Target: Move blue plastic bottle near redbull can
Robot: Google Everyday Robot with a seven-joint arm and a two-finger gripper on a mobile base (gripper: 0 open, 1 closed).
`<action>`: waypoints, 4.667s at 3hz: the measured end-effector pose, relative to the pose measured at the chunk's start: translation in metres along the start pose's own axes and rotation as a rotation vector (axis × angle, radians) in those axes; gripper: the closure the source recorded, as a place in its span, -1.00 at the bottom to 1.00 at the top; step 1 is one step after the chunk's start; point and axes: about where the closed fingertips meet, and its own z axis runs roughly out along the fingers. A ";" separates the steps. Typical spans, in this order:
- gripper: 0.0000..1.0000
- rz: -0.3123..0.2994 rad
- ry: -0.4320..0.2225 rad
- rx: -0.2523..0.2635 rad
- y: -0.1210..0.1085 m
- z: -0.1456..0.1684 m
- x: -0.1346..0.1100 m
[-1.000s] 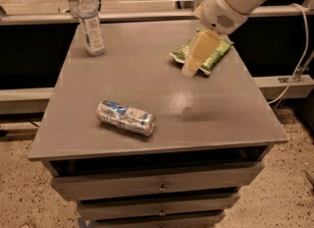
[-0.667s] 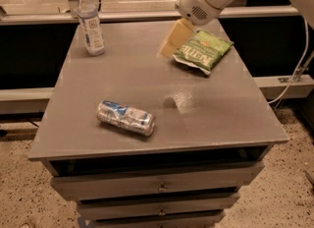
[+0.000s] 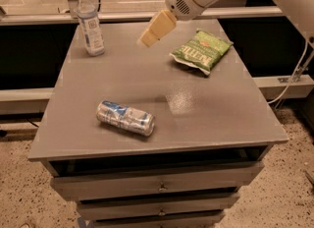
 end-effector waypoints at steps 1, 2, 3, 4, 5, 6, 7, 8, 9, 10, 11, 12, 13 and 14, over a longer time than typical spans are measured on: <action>-1.00 0.003 -0.054 -0.012 0.000 0.029 -0.011; -1.00 0.010 -0.205 -0.037 -0.006 0.088 -0.031; -1.00 0.001 -0.363 -0.069 -0.013 0.143 -0.061; -1.00 -0.009 -0.505 -0.118 -0.016 0.188 -0.094; -0.93 -0.006 -0.587 -0.180 -0.014 0.223 -0.120; -0.50 0.000 -0.565 -0.260 -0.004 0.237 -0.124; -0.01 0.005 -0.530 -0.313 0.002 0.240 -0.120; 0.42 0.012 -0.497 -0.331 0.003 0.228 -0.113; 0.89 0.023 -0.462 -0.325 0.003 0.195 -0.101; 1.00 0.054 -0.444 -0.301 0.010 0.152 -0.084; 1.00 0.087 -0.439 -0.279 0.028 0.116 -0.065; 1.00 0.123 -0.425 -0.275 0.059 0.075 -0.039; 1.00 0.134 -0.416 -0.283 0.076 0.055 -0.022; 1.00 0.147 -0.423 -0.278 0.086 0.048 -0.003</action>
Offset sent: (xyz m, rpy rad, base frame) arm 0.1150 0.1282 -0.0562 0.4108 -0.1760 0.1258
